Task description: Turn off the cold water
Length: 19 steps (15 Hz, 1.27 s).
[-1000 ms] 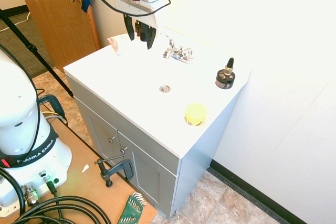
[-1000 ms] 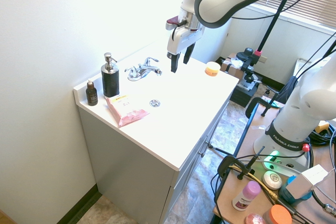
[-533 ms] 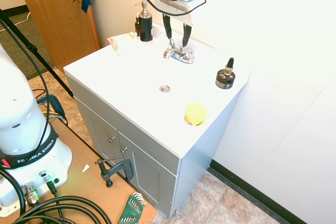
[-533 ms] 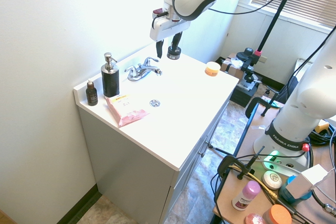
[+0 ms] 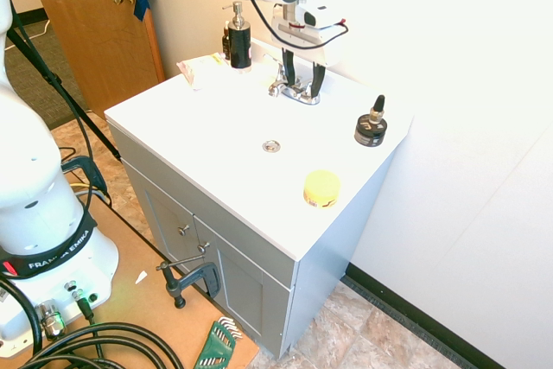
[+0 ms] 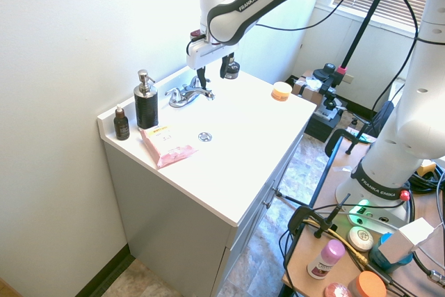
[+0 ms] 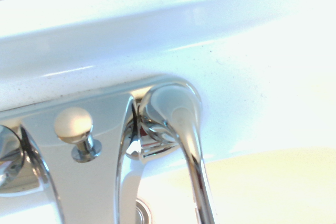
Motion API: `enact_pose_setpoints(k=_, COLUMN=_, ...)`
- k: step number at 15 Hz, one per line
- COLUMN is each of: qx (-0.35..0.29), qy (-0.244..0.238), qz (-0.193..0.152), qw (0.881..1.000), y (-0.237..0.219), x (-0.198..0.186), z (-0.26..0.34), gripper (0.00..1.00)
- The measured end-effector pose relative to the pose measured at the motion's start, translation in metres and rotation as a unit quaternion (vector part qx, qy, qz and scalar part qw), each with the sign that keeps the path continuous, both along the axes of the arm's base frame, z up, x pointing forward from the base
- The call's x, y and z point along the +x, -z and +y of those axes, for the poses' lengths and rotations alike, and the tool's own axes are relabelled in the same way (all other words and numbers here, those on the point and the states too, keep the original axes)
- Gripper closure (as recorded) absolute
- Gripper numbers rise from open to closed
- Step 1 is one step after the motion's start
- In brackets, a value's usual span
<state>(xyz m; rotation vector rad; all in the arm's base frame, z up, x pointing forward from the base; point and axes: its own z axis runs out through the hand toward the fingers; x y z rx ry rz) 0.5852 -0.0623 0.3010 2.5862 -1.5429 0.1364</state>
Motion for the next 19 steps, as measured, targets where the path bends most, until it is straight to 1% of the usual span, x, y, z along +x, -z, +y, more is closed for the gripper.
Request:
enact_pose_setpoints(k=6, qx=-0.018, qy=0.021, qz=0.002, qw=1.0, y=0.012, x=0.002, z=-0.035, gripper=0.0)
enact_pose_setpoints(k=11, qx=-0.038, qy=0.039, qz=-0.018, qw=0.998, y=0.021, x=0.029, z=-0.065, gripper=0.0)
enact_pose_setpoints(k=14, qx=-0.04, qy=0.044, qz=-0.015, qw=0.998, y=0.023, x=0.032, z=-0.066, gripper=0.0)
enact_pose_setpoints(k=16, qx=-0.031, qy=0.041, qz=-0.013, qw=0.999, y=0.022, x=0.023, z=-0.057, gripper=0.0)
enact_pose_setpoints(k=19, qx=0.0, qy=0.02, qz=0.008, qw=1.0, y=0.021, x=-0.023, z=-0.025, gripper=0.0)
